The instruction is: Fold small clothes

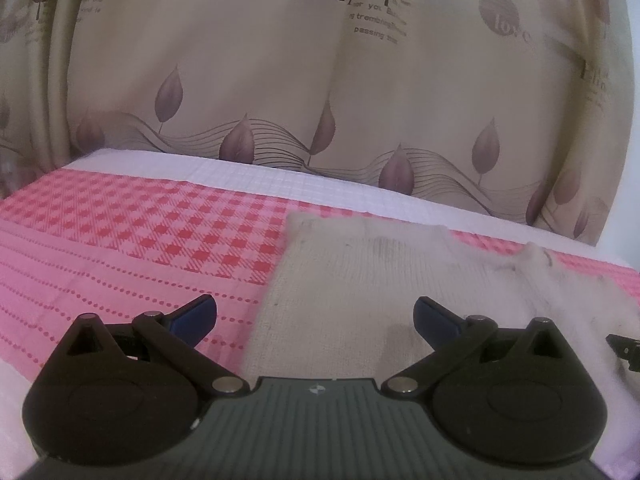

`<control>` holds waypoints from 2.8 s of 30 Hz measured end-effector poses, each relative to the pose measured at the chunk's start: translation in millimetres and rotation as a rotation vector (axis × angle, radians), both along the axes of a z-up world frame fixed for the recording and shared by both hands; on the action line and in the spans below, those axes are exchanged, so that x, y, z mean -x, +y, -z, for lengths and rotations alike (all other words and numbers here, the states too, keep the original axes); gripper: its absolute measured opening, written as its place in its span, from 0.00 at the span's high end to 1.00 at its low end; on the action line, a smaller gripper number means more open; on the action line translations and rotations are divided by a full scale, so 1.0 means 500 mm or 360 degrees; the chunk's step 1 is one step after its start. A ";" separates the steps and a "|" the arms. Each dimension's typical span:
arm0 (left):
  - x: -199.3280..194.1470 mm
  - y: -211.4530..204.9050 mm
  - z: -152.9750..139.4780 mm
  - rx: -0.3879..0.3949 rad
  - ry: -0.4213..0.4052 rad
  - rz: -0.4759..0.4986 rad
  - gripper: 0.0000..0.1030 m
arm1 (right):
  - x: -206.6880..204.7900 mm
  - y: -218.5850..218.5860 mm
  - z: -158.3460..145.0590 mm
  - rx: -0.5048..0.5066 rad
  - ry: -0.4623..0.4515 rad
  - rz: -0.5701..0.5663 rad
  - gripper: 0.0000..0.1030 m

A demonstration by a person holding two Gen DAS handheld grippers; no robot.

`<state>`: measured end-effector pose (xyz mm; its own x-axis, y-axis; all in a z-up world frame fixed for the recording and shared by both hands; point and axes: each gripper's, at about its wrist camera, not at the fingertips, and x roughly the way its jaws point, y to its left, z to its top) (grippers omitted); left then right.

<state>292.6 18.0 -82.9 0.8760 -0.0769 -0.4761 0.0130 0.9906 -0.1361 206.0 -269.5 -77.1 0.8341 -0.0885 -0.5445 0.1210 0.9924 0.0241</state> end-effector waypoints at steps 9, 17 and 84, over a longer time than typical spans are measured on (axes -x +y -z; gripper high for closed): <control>0.000 -0.002 0.000 -0.0022 0.0002 0.0001 0.00 | 0.002 0.003 0.001 -0.0004 -0.0012 0.0005 0.00; 0.000 -0.005 -0.001 -0.0056 0.0000 0.0005 0.00 | 0.000 -0.001 0.002 -0.0020 -0.0010 0.0005 0.00; -0.173 0.049 -0.060 0.0494 0.0500 0.0518 0.82 | 0.062 -0.056 -0.010 -0.0556 -0.0229 -0.0381 0.00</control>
